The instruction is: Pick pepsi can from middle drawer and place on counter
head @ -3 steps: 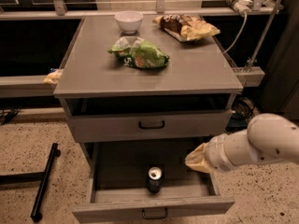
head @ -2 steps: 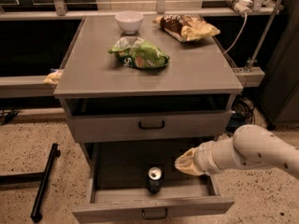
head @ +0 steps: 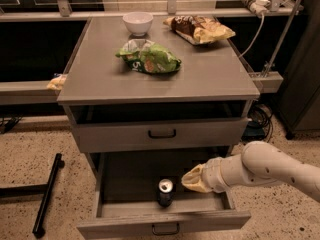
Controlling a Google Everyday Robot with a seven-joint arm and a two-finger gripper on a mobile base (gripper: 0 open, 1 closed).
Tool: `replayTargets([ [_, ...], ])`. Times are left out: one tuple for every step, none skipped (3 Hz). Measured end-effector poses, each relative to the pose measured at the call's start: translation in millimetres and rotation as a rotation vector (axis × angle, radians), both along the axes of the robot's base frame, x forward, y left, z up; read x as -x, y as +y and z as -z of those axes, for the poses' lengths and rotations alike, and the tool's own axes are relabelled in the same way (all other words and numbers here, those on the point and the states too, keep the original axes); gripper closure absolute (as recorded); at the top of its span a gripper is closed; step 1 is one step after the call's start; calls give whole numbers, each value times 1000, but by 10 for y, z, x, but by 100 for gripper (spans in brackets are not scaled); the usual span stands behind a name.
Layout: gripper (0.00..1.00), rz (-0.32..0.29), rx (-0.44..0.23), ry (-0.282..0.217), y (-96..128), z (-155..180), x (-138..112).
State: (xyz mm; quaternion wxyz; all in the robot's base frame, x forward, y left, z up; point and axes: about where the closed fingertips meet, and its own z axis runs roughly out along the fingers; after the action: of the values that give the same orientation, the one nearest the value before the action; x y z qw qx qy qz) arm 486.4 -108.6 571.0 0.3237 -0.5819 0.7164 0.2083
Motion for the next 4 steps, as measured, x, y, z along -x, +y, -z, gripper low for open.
replayTargets([
  [100,-5,-14,-6,-50,177,22],
  [81,-12,-51,1,-28,377,13],
  [58,-25,-80,14,22,537,2],
  [34,-42,-96,14,65,623,-10],
])
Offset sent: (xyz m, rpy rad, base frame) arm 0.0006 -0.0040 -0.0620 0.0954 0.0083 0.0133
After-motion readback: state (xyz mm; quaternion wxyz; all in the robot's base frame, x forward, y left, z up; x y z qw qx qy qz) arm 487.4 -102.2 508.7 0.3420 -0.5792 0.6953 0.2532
